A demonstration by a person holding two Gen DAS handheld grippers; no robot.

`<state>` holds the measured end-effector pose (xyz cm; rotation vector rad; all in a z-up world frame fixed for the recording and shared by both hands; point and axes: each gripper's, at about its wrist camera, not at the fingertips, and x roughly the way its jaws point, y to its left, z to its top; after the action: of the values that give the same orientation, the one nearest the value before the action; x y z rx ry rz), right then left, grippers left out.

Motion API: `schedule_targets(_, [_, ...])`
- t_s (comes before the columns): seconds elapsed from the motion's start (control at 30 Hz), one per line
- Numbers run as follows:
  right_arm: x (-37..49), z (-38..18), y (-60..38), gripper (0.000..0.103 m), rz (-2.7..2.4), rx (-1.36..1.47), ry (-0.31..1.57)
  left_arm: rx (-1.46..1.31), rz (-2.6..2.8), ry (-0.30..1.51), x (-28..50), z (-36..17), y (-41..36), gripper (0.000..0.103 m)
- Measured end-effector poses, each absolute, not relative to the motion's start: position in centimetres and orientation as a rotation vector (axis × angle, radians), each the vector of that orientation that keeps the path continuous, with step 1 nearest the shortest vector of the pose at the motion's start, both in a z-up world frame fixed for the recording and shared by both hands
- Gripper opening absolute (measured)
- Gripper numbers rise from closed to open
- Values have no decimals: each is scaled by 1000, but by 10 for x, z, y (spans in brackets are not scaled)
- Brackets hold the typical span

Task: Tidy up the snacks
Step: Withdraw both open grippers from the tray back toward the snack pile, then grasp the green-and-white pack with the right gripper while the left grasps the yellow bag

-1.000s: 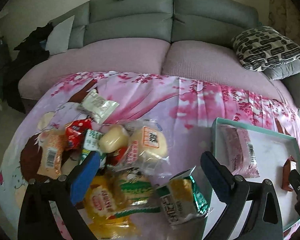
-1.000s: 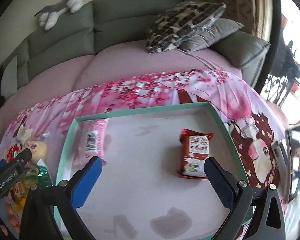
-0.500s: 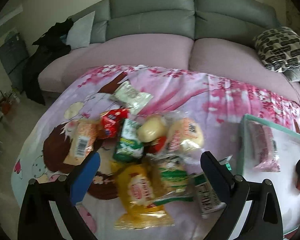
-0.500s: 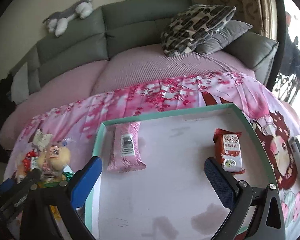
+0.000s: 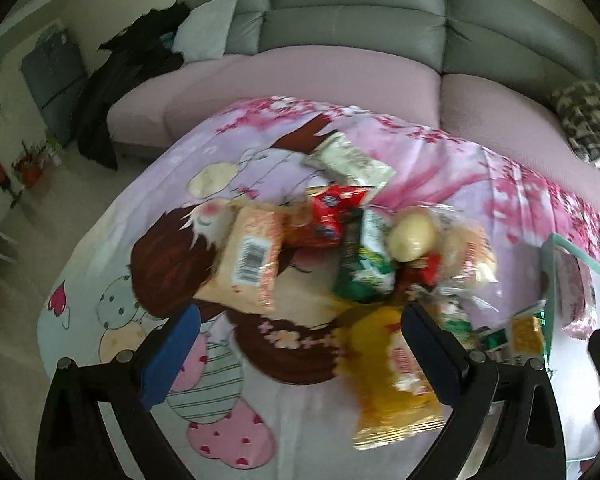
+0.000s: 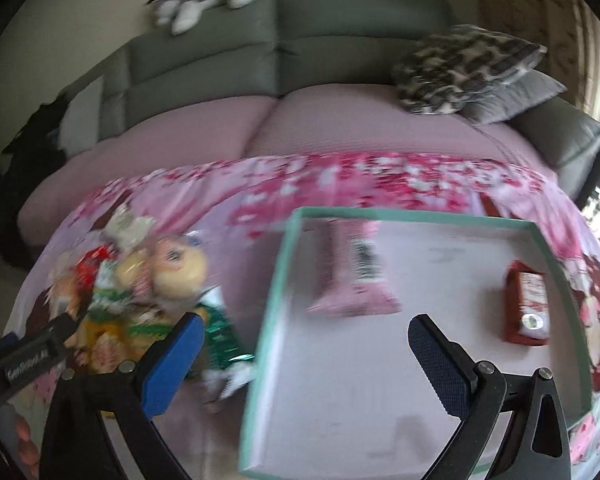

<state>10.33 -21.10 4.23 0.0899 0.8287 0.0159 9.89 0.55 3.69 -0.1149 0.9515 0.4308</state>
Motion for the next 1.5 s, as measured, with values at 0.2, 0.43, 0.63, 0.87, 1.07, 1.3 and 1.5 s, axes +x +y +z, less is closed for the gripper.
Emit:
schedule_targets(0.2, [98,32,-179,103,68,14,868,-161,430,968,88,32,27,100])
schedule_targets(0.43, [93,21,-162,103,82,-50,917,-216,364,995,84,20,32,100])
schedule_targets(0.63, [99,12,-161,103,83,-68,948,-232,295,991,87,18,24,100])
schedule_targets(0.87, [101,9,-166,103,77,-55,964,-217,216,1027,97,7,10,100])
schedule_targets(1.07, [103,8,-169,103,63,-58,966,-235,174,1054,103,-4,3,100])
schedule_targets(1.3, [103,8,-170,100,80,-38,959,-273,170,1085,104,-10,5,100])
schedule_targets(1.5, [102,8,-165,90,108,-46,954,-300,119,1099,105,-10,1,82])
